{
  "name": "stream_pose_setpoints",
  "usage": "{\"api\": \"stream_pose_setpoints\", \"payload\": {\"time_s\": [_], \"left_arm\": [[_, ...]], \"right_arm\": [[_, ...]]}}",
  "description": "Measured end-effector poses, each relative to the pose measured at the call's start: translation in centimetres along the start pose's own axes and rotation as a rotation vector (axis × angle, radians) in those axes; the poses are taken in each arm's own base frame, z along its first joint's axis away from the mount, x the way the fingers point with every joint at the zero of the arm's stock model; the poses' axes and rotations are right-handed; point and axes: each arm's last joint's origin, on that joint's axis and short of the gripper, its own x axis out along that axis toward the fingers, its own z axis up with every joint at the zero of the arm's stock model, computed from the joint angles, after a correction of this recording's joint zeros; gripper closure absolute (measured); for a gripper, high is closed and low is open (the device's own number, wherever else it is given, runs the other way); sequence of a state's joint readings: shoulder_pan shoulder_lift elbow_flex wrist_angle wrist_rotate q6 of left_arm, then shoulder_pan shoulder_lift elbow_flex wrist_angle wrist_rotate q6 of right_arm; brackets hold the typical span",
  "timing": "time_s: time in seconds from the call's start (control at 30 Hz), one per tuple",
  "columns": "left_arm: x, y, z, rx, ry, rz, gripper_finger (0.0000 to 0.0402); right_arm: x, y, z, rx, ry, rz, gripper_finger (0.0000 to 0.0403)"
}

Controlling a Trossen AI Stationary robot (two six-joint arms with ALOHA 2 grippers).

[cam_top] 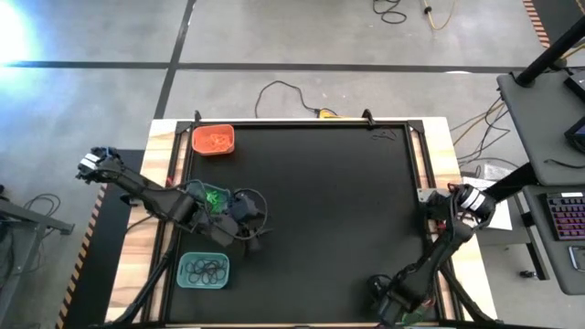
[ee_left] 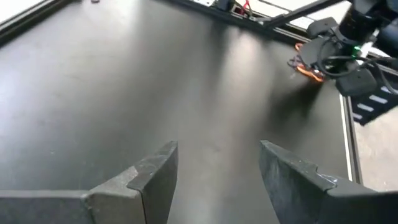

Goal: Sort rubber bands into baskets
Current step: Put the purple rubber band into the green bin

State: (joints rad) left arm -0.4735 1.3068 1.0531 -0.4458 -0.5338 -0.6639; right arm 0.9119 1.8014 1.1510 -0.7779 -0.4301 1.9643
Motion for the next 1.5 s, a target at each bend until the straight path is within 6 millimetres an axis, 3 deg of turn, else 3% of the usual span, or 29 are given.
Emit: {"api": "stream_pose_setpoints", "payload": {"time_s": [0.27, 0.5, 0.63, 0.8, 1.07, 1.2, 1.37, 1.5], "left_arm": [[-0.4, -2.1, -1.9, 0.042, 0.033, -0.044, 0.0196], [-0.4, -2.7, -3.1, 0.074, 0.066, -0.034, 0.0196], [-0.4, -2.6, -3.3, 0.073, 0.083, -0.027, 0.0196], [-0.5, -2.5, -3.5, 0.075, 0.118, -0.035, 0.0196], [-1.1, -1.9, -4.9, -0.006, 0.346, -0.056, 0.0196], [-2.1, -1.7, -6.0, -0.034, 0.414, 0.006, 0.0196], [-3.4, -1.9, -7.1, -0.079, 0.427, 0.053, 0.0196], [-3.8, -2.2, -7.4, -0.104, 0.390, 0.070, 0.0196]], "right_arm": [[1.7, 0.1, 0.9, -0.065, 0.000, -0.056, 0.0357], [0.5, 0.9, 2.1, -0.117, 0.025, -0.040, 0.0390], [-1.7, 1.7, 3.8, -0.124, -0.064, -0.066, 0.0394], [-5.9, 3.9, 6.7, -0.208, -0.238, 0.024, 0.0394], [-12.3, 5.9, 14.8, -0.348, -0.565, 0.123, 0.0394], [-14.5, 7.2, 18.1, -0.475, -0.681, 0.283, 0.0394], [-16.5, 8.9, 19.5, -0.687, -0.867, 0.437, 0.0394], [-16.7, 10.1, 20.0, -0.822, -0.973, 0.472, 0.0394]]}}
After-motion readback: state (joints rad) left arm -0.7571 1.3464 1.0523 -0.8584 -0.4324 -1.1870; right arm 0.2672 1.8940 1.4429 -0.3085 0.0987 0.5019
